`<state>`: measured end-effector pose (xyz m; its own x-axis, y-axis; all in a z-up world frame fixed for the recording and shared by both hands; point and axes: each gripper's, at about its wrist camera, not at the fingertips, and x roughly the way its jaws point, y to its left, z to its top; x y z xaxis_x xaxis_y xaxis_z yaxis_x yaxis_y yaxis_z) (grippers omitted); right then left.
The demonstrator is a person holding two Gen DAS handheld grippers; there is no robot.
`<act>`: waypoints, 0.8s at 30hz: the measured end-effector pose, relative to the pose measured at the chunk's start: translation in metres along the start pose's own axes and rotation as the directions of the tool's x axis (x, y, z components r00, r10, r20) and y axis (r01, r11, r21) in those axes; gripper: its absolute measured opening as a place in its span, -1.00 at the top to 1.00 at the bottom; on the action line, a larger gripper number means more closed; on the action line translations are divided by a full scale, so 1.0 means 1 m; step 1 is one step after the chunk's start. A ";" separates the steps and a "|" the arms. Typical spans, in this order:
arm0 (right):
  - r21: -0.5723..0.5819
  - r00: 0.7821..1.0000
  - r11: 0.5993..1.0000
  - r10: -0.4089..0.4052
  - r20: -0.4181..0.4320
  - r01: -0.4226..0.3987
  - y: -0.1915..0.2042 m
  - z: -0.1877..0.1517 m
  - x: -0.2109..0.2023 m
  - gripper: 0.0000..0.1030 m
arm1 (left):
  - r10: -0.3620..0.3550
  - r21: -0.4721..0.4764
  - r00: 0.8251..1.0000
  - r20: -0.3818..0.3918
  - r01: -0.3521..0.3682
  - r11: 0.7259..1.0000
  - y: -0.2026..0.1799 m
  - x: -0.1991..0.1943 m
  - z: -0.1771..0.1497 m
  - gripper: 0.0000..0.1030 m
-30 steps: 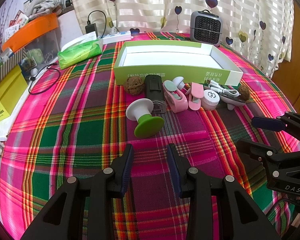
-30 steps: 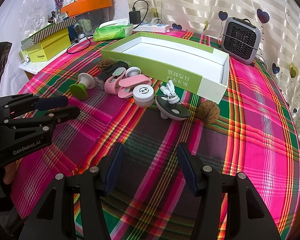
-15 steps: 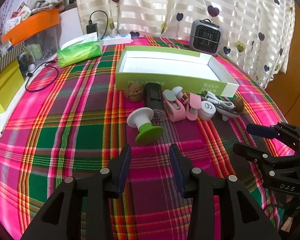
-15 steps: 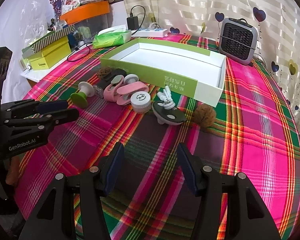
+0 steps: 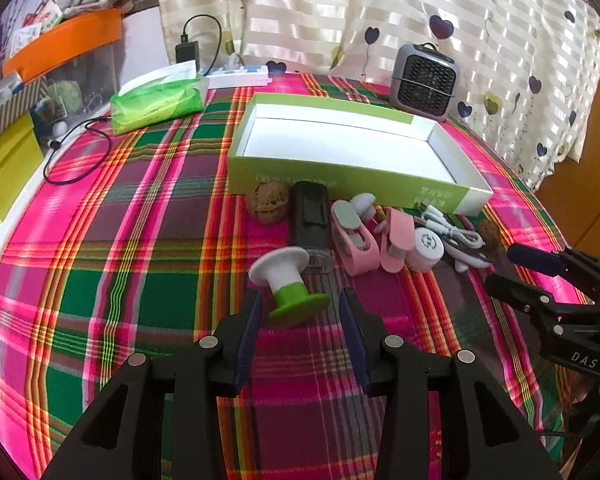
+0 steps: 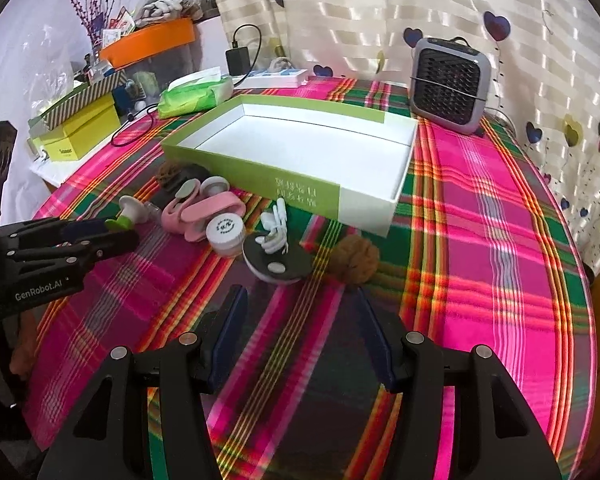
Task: Organize objects
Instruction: 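Grasp the white-and-green suction knob with the left tool while the right tool grasps the black disc with earphones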
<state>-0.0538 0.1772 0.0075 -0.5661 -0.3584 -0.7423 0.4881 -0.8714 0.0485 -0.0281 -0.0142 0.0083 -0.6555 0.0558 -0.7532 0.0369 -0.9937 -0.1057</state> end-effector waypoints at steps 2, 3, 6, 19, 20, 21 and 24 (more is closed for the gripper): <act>-0.006 1.000 1.000 0.009 -0.004 -0.009 0.000 0.003 0.005 -0.09 | 0.005 -0.005 1.000 -0.005 -0.005 1.000 0.001 0.003 0.002 0.25; -0.006 1.000 1.000 0.017 -0.008 -0.017 0.001 0.005 0.008 -0.09 | 0.006 -0.009 1.000 -0.010 -0.006 1.000 0.002 0.005 0.003 0.25; -0.009 0.999 0.999 0.039 -0.018 -0.039 0.001 0.008 0.014 -0.09 | 0.008 -0.017 1.000 -0.023 -0.009 1.000 0.004 0.010 0.005 0.25; -0.063 0.996 0.994 0.085 -0.029 -0.087 0.011 0.016 0.022 0.06 | 0.001 -0.018 1.000 -0.024 -0.002 1.000 0.007 0.013 0.007 0.39; -0.065 0.996 0.994 0.086 -0.031 -0.088 0.011 0.016 0.023 0.10 | -0.004 -0.020 1.000 -0.024 0.003 1.000 0.007 0.013 0.008 0.39; -0.068 0.996 0.994 0.087 -0.035 -0.089 0.012 0.017 0.024 0.12 | -0.006 -0.020 1.000 -0.024 0.005 1.000 0.007 0.013 0.008 0.39; -0.074 0.995 0.993 0.085 -0.043 -0.088 0.011 0.018 0.028 0.17 | -0.012 -0.015 1.000 -0.022 0.012 1.000 0.009 0.015 0.009 0.39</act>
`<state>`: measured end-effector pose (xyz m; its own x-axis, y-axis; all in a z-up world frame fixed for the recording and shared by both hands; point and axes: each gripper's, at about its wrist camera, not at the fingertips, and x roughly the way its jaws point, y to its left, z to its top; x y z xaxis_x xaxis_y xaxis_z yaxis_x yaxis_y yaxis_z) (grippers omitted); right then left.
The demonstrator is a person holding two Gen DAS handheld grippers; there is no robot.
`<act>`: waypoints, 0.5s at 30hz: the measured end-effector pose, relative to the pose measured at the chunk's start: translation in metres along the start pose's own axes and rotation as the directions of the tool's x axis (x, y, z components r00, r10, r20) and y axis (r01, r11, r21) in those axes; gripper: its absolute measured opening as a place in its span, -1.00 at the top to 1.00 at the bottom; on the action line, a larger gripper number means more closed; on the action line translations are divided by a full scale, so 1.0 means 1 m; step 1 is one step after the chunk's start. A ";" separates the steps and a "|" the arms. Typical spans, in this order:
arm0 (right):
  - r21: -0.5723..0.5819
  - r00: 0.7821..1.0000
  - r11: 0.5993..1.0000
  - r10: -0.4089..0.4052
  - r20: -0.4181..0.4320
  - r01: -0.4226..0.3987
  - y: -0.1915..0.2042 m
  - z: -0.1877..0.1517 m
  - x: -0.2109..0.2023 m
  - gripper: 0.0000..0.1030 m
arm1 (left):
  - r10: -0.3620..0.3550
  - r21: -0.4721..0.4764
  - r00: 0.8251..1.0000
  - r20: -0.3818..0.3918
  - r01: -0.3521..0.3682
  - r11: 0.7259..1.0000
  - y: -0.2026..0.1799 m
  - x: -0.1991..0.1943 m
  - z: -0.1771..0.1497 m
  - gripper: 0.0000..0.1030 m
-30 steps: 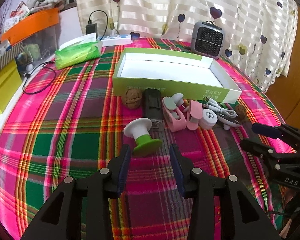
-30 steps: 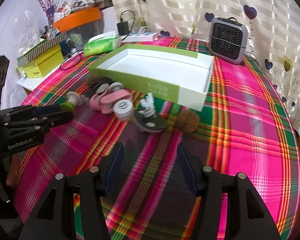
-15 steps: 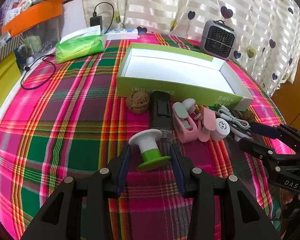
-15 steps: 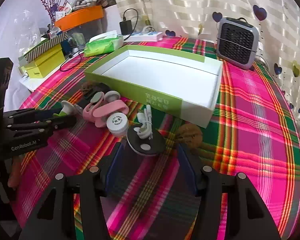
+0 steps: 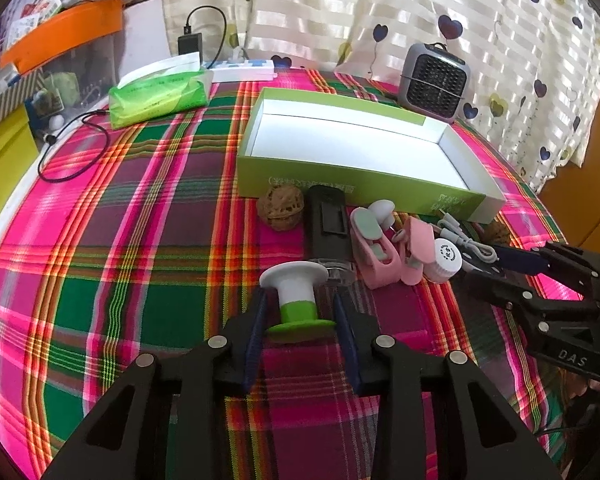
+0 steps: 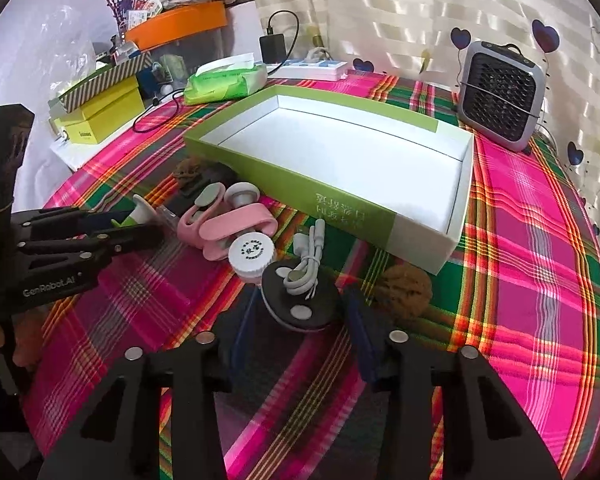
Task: Organize objects
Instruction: 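Grasp the white-and-green suction knob with the left tool while the right tool grasps the black disc with earphones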
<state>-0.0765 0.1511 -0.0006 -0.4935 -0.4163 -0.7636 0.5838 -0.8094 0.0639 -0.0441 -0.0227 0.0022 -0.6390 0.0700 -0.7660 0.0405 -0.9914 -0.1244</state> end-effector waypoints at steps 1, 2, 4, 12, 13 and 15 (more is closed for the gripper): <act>-0.004 1.000 1.000 -0.001 0.000 0.001 0.000 0.000 0.000 0.17 | -0.003 0.001 1.000 0.001 0.003 1.000 0.000 0.000 0.000 0.39; -0.009 1.000 1.000 -0.003 0.000 0.003 0.001 0.000 0.000 0.17 | -0.006 0.002 1.000 0.002 0.006 1.000 0.001 0.000 0.000 0.39; -0.017 1.000 1.000 -0.001 0.000 0.001 0.002 0.000 0.000 0.18 | -0.012 0.002 1.000 0.003 0.012 1.000 0.002 -0.001 -0.001 0.39; -0.002 0.998 0.998 0.063 0.002 -0.063 0.004 -0.008 -0.008 0.18 | -0.032 0.008 0.999 0.013 0.032 0.999 0.003 -0.006 -0.005 0.39; 0.016 0.995 0.995 0.103 0.001 -0.103 0.003 -0.009 -0.010 0.18 | -0.033 0.008 0.999 0.015 0.033 0.999 0.002 -0.007 -0.006 0.39; 0.084 0.975 0.972 0.220 0.009 -0.220 -0.001 -0.012 -0.013 0.18 | -0.033 0.006 0.999 0.016 0.033 0.999 0.003 -0.008 -0.007 0.39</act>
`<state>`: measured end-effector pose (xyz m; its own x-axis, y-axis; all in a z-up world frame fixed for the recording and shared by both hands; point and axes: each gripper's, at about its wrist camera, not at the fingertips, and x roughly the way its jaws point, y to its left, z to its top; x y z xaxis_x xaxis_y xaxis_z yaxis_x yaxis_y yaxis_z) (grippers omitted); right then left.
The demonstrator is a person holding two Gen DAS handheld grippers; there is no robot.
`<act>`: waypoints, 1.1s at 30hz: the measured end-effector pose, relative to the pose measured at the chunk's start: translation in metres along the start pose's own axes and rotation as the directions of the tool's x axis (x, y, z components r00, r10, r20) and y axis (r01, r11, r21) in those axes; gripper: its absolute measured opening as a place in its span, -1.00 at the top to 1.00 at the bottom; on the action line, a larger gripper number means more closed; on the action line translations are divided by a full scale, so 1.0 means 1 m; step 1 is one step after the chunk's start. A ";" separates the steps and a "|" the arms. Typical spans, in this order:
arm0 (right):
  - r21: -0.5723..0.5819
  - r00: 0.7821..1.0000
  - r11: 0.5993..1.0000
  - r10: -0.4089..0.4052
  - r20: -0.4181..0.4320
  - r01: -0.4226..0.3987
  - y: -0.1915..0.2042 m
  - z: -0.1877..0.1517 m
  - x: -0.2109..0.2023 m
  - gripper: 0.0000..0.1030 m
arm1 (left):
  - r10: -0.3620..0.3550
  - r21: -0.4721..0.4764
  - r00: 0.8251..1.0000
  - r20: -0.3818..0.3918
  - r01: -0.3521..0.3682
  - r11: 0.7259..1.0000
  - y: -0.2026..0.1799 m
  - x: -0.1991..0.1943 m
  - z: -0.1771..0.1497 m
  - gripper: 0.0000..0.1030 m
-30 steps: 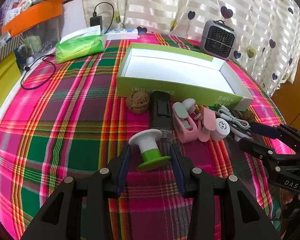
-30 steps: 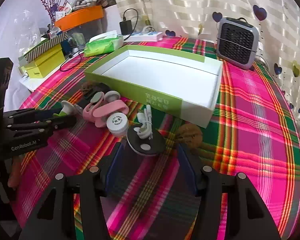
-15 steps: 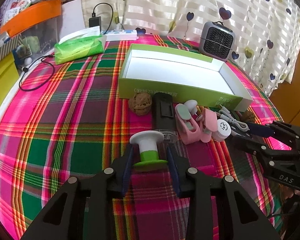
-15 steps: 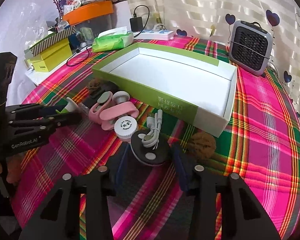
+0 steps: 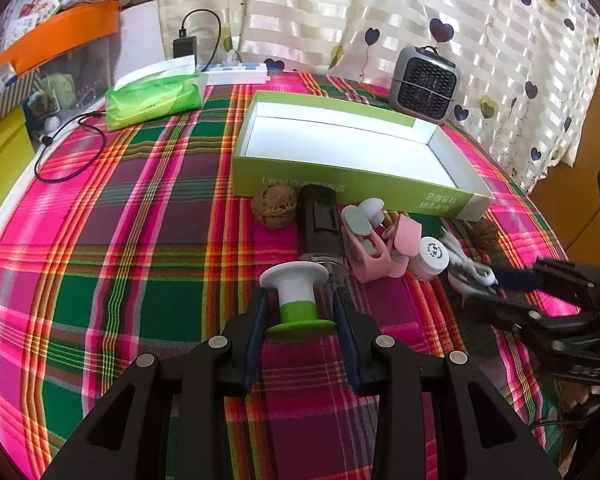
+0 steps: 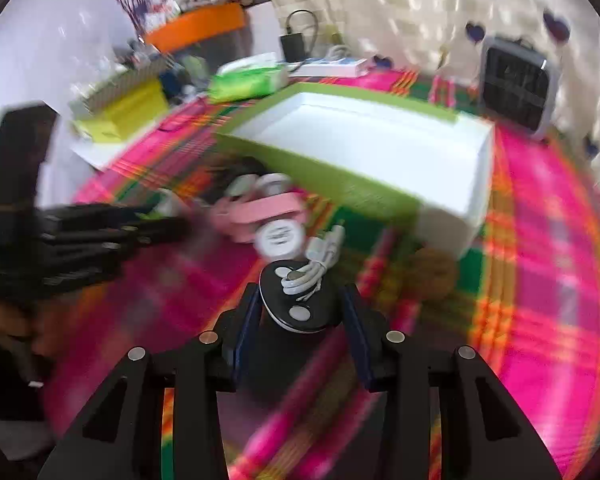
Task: Organize objects
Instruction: 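Grasp the white-and-green suction knob with the left tool while the right tool grasps the black disc with earphones, then lift the white earphones off the black disc with the right tool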
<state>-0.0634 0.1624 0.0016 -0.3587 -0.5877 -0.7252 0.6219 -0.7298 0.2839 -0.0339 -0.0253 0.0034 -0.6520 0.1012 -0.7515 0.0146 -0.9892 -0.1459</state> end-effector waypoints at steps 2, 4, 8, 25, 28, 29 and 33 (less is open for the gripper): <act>0.066 0.995 0.993 0.097 0.015 -0.098 -0.007 -0.001 -0.004 0.18 | 0.000 -0.002 1.000 -0.001 0.000 1.000 0.000 -0.001 -0.001 0.39; 0.134 0.991 0.981 0.136 0.020 -0.137 -0.017 -0.003 -0.004 0.18 | 0.000 -0.002 1.000 -0.001 0.000 1.000 0.001 -0.002 -0.002 0.39; -0.044 0.993 0.994 -0.107 -0.052 0.105 0.006 -0.005 -0.002 0.18 | 0.001 0.001 1.000 0.000 -0.001 1.000 0.001 -0.004 -0.003 0.39; 0.217 1.000 0.976 0.023 -0.009 -0.020 -0.021 0.008 -0.001 0.15 | -0.004 0.003 1.000 -0.007 0.004 1.000 0.001 -0.004 -0.008 0.39; 0.190 1.000 0.982 0.014 -0.019 -0.010 -0.017 0.009 0.006 0.32 | -0.005 0.003 1.000 -0.008 0.005 1.000 0.001 -0.004 -0.008 0.39; 0.185 1.000 0.983 0.012 -0.026 -0.007 -0.016 0.009 0.008 0.52 | -0.004 0.003 1.000 -0.008 0.004 1.000 0.001 -0.004 -0.008 0.39; 0.185 0.999 0.982 0.032 0.008 -0.033 -0.017 0.009 0.005 0.85 | -0.004 0.003 1.000 -0.008 0.005 1.000 0.001 -0.004 -0.008 0.39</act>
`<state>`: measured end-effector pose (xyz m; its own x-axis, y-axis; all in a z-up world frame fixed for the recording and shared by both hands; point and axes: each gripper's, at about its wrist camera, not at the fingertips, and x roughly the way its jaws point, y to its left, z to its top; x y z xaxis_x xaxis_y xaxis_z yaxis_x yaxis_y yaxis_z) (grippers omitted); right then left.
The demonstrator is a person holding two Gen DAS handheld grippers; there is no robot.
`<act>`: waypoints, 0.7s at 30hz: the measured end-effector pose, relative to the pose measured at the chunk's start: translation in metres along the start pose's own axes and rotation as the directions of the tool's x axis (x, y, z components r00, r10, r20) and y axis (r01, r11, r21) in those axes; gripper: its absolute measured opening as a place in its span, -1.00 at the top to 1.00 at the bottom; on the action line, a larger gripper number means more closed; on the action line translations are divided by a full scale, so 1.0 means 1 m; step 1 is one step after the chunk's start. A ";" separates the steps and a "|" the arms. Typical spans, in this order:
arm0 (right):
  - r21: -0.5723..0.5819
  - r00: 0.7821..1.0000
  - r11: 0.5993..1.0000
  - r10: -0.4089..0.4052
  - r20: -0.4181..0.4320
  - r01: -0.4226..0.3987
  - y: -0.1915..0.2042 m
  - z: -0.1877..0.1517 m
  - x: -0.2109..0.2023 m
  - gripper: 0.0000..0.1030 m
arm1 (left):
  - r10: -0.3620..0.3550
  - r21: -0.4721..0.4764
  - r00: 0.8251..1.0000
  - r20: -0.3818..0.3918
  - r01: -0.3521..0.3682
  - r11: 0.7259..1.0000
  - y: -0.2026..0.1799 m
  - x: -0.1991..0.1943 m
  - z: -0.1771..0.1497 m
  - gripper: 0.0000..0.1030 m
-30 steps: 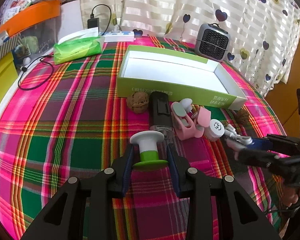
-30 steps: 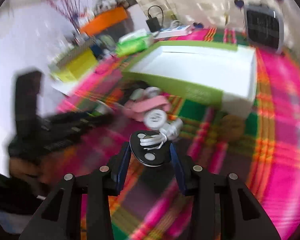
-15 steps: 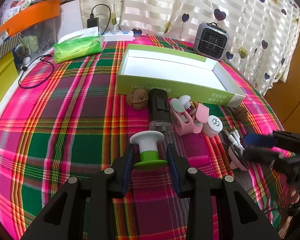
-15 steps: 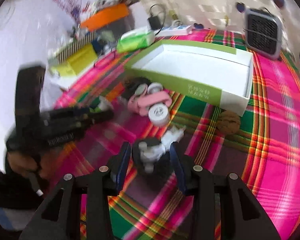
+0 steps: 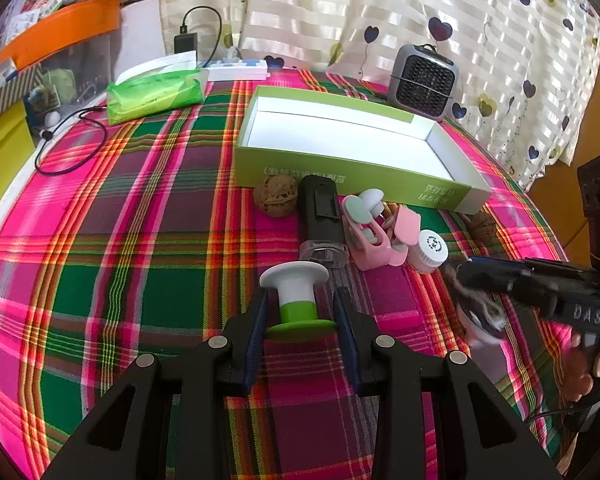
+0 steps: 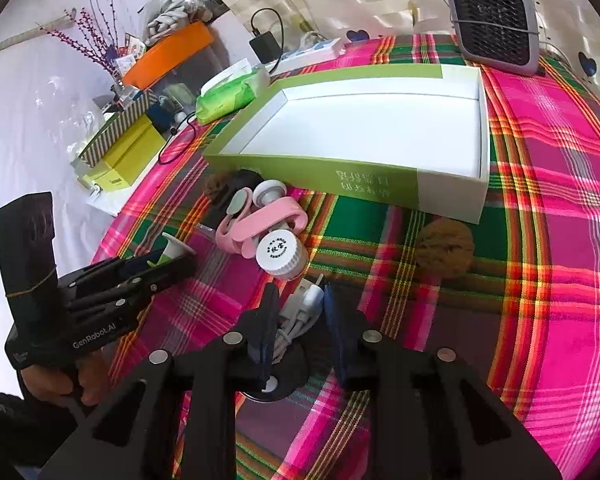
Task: Organize objects
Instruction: 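Lift the white earphones off the black disc with the right tool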
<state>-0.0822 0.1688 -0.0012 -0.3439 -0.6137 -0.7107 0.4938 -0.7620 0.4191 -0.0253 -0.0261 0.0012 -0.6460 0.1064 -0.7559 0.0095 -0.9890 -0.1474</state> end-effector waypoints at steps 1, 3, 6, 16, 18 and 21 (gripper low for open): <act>0.009 1.000 1.000 0.007 0.017 -0.007 -0.001 0.000 -0.003 0.84 | 0.001 0.001 1.000 0.000 -0.001 1.000 0.000 0.000 0.000 0.39; 0.017 0.999 1.000 0.016 0.032 -0.017 -0.004 -0.001 -0.007 0.84 | 0.000 0.001 1.000 0.000 0.000 1.000 0.000 0.000 0.000 0.39; 0.036 0.997 0.998 0.048 0.054 -0.050 -0.007 -0.004 -0.012 0.84 | 0.001 0.000 1.000 0.000 -0.001 1.000 0.000 0.000 0.000 0.39; 0.075 0.987 0.988 0.130 0.094 -0.137 -0.012 -0.006 -0.017 0.84 | 0.000 0.002 1.000 -0.001 0.000 1.000 0.000 0.000 0.001 0.39; 0.058 0.984 0.988 0.137 0.116 -0.144 -0.008 -0.004 -0.023 0.84 | -0.001 0.002 1.000 0.000 0.001 1.000 0.000 0.000 0.000 0.39; 0.096 0.958 0.963 0.234 0.166 -0.252 -0.012 0.001 -0.030 0.84 | -0.001 0.002 1.000 0.000 0.001 1.000 0.000 0.000 0.001 0.39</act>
<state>-0.0784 0.1965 0.0154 -0.3464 -0.8005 -0.4891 0.4850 -0.5991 0.6370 -0.0259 -0.0264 0.0013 -0.6456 0.1072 -0.7561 0.0078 -0.9891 -0.1469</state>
